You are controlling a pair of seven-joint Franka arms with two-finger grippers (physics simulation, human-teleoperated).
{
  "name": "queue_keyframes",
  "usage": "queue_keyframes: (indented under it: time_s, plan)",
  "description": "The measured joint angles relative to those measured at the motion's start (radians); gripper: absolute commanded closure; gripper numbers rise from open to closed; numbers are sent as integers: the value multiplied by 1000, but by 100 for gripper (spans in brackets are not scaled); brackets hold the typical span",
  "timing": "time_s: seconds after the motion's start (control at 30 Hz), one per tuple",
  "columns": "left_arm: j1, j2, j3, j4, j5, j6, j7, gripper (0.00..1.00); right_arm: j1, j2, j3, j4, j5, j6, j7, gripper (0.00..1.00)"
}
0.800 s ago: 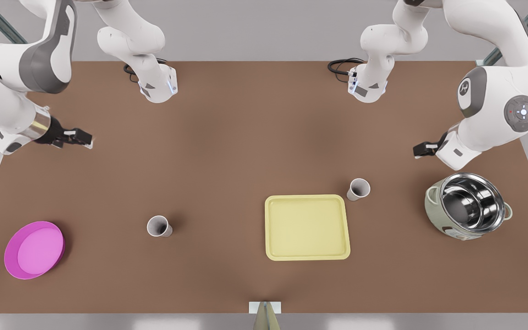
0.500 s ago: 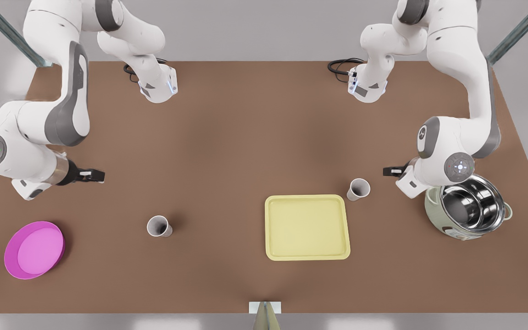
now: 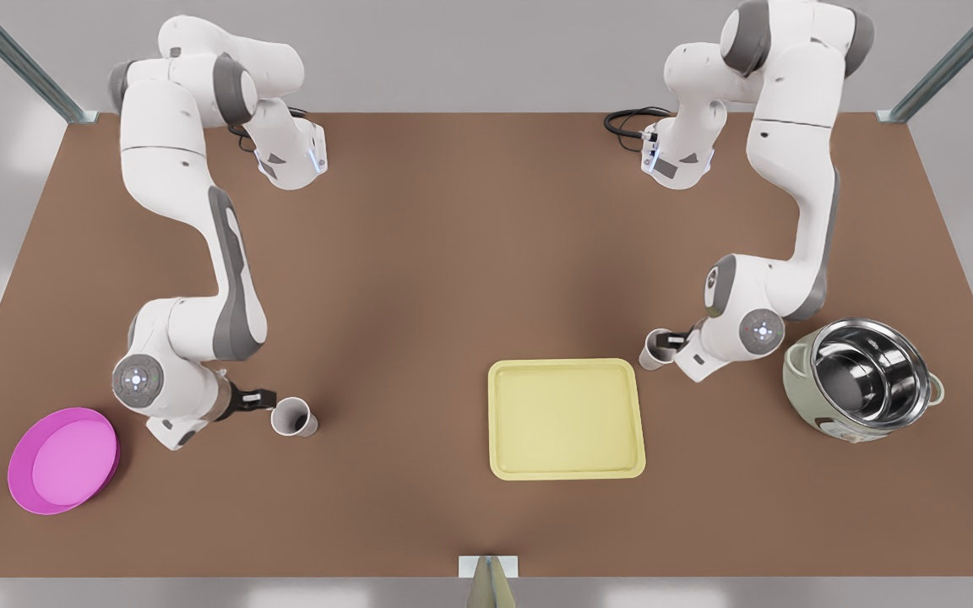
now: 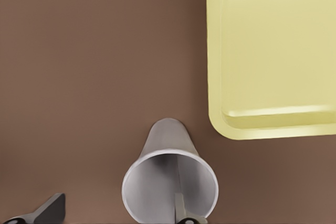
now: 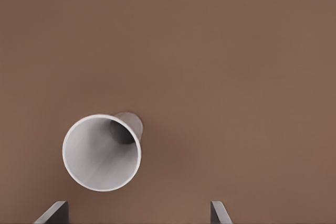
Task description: Use both arms to respectively pick up the white IKEA cups from the middle-left and middle-right positions, then place the white IKEA cups onto the middle-middle tray, ensuring that the cups remain upright and do not tip over
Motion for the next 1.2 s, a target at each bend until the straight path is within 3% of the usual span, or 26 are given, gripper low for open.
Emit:
queue_keyframes:
  time_s: [0.13,0.17,0.2,0.27,0.3,0.33,0.6,0.77,0.8,0.83,0.9,1.03,1.1,1.2]
  plan:
    - [-1,28,1,-34,0,38,-2,0,-3,29,1,-1,30,55,-2,0]
    - [-1,45,1,-37,0,48,-2,7,-2,34,1,-1,37,64,-2,0]
    - [0,57,1,-38,0,56,-3,17,-1,40,1,-1,42,73,-3,0]
    - [1,66,2,-38,-22,69,-5,65,0,58,1,-1,48,91,-3,0]
    - [1,67,3,-38,-47,74,-5,74,0,66,1,-2,50,98,-3,0]
    - [1,66,3,-37,-67,77,-6,77,0,75,1,-3,52,105,-3,0]
    - [-6,29,0,-7,-112,74,-18,79,0,125,1,-13,54,143,-4,0]
    - [-87,251,-25,499,-77,-87,-90,79,-1,154,1,-25,54,151,-5,0]
    - [-94,295,-39,573,-78,-109,-110,79,-2,160,1,-27,54,152,-5,22]
    - [-105,329,-47,623,-78,-128,-130,79,-1,164,1,-27,54,153,-6,55]
    - [-115,380,-54,675,-78,-153,-168,79,1,167,1,-26,57,154,-8,79]
    - [-116,437,-57,710,-80,-172,-232,79,13,163,1,-15,75,155,-23,79]
    - [-114,450,-57,712,-82,-174,-258,71,30,160,2,-4,69,155,-23,79]
    - [-109,467,-57,713,-84,-164,-292,71,49,159,9,25,64,155,-21,79]
